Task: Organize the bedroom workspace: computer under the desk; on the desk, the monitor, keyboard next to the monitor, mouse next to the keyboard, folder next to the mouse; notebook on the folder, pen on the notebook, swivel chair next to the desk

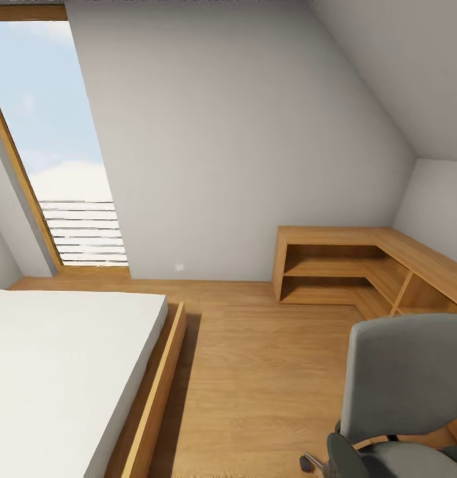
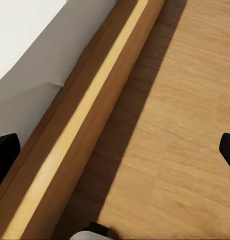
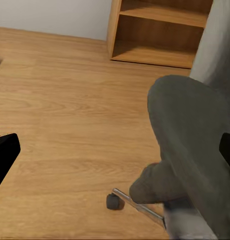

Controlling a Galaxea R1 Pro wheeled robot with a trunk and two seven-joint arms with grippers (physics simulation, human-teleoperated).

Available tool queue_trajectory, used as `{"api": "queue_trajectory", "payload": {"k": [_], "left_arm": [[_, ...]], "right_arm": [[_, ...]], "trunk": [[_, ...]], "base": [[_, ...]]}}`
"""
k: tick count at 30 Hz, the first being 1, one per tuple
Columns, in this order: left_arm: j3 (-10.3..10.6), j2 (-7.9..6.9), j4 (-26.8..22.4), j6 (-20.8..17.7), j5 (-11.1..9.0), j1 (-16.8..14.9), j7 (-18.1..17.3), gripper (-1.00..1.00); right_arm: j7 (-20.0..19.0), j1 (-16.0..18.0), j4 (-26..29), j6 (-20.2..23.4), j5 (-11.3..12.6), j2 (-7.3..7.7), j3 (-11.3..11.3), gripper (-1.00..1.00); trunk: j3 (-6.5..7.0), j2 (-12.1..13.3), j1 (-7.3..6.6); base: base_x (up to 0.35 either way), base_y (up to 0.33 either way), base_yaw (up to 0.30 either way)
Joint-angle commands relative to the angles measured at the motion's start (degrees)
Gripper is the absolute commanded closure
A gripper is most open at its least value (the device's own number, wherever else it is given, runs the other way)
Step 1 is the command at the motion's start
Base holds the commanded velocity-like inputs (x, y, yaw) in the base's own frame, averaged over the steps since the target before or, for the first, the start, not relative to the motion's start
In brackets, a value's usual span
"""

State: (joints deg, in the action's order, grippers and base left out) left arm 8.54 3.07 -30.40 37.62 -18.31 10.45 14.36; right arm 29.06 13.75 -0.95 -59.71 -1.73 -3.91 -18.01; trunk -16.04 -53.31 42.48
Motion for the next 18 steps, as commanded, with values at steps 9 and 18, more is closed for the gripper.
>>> {"api": "queue_trajectory", "payload": {"k": [9,18], "left_arm": [[0.4,-0.06,-0.2,-4.0,-0.1,0.0,0.6,-1.00],[0.3,-0.14,-0.4,-4.5,-0.1,0.0,0.7,-1.00]], "right_arm": [[-0.2,0.1,0.0,3.9,-0.3,0.04,-0.4,-1.00],[-0.2,0.1,0.0,4.4,-0.3,0.04,-0.4,-1.00]], "trunk": [[-1.68,-3.7,1.96],[-3.30,-7.3,3.93]], "base": [[-0.301,0.000,0.000],[-0.060,0.000,0.000]]}}
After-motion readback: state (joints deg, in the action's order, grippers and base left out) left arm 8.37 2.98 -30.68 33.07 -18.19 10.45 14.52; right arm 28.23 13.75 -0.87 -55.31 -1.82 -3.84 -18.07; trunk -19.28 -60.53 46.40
